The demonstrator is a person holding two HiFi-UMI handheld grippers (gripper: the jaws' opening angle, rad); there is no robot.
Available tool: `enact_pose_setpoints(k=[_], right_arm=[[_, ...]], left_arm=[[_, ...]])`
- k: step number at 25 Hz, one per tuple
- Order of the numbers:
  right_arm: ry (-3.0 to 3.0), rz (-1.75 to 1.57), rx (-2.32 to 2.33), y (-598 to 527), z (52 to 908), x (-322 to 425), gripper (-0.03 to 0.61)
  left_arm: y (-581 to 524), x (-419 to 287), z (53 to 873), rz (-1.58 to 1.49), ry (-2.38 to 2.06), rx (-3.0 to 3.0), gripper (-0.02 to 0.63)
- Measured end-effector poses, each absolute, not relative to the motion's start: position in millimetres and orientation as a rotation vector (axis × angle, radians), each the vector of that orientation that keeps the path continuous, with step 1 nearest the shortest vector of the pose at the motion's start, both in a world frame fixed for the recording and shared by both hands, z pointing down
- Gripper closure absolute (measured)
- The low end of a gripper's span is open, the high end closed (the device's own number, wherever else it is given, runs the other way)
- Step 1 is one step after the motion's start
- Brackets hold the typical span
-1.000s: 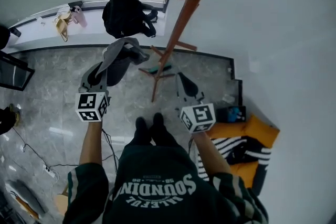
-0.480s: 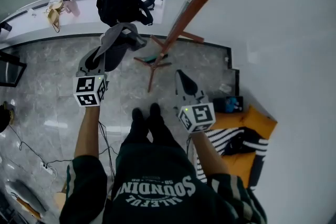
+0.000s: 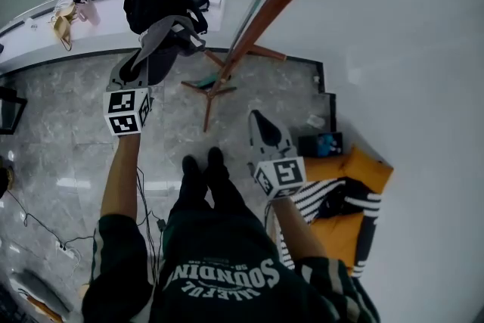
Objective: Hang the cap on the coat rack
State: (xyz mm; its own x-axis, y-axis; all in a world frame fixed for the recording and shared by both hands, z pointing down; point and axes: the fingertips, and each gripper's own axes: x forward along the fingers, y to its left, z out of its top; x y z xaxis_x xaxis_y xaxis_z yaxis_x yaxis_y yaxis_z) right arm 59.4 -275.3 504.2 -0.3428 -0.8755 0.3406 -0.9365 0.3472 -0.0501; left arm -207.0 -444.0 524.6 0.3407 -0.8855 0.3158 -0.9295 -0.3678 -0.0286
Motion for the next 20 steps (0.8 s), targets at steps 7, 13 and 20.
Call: enact_pose_setpoints(k=[7, 13, 20], right_arm=[[-2.349, 0.376, 1.631, -273, 507, 71, 0.580], [-2.333, 0.388, 1.610, -268, 519, 68, 0.580], [-2.331, 0.388, 1.592, -262, 527, 69, 0.580]], left_arm=[[-449, -174, 529, 0.418, -1.616, 2.479, 0.600], [-429, -171, 540, 0.411, -1.607, 2.494, 0.600], [-391, -181, 561, 0.392, -1.598, 2.494, 0.600]])
